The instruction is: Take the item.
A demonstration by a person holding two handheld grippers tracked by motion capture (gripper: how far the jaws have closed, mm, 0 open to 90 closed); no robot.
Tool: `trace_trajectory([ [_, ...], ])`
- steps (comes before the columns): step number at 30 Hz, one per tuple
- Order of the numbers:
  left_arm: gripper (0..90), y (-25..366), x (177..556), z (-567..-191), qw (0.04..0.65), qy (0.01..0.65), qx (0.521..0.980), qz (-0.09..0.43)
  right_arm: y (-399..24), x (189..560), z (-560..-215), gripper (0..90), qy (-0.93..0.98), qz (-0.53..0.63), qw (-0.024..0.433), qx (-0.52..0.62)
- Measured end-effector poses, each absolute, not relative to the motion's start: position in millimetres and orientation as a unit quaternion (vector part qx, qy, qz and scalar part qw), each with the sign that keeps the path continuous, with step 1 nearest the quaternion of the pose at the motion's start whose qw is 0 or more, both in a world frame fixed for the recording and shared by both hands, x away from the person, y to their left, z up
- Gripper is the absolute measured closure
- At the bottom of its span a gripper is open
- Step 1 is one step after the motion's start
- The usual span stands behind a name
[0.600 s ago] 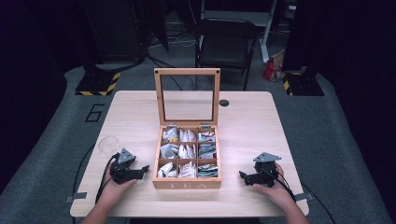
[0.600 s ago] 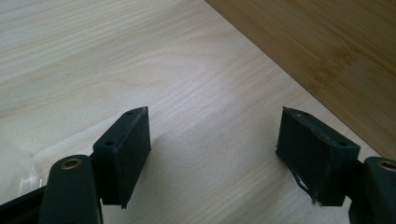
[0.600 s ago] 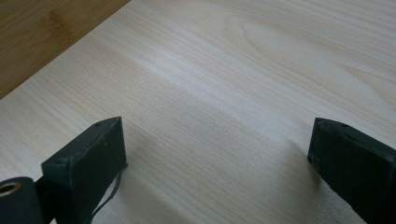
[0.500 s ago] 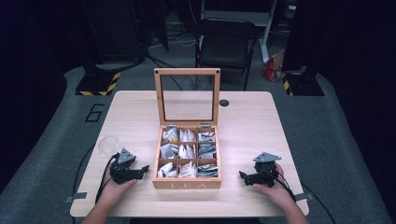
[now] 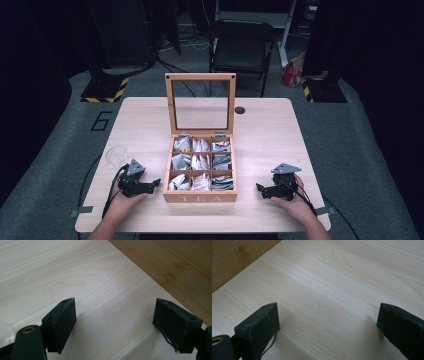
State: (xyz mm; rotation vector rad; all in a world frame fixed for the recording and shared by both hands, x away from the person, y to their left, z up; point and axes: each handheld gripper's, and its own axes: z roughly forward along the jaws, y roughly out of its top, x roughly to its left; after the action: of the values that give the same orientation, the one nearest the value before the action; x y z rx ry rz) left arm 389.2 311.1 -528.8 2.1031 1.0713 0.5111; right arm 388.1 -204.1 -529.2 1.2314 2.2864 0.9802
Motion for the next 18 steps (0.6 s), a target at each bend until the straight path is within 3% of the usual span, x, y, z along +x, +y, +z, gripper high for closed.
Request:
trace_trajectory([
  [18, 25.5, 312.2, 385.0, -519.8, 0.370, 0.441, 0.794, 0.194, -204.1, 388.1, -529.2, 3.5, 0.810, 0.347, 0.182, 0.436],
])
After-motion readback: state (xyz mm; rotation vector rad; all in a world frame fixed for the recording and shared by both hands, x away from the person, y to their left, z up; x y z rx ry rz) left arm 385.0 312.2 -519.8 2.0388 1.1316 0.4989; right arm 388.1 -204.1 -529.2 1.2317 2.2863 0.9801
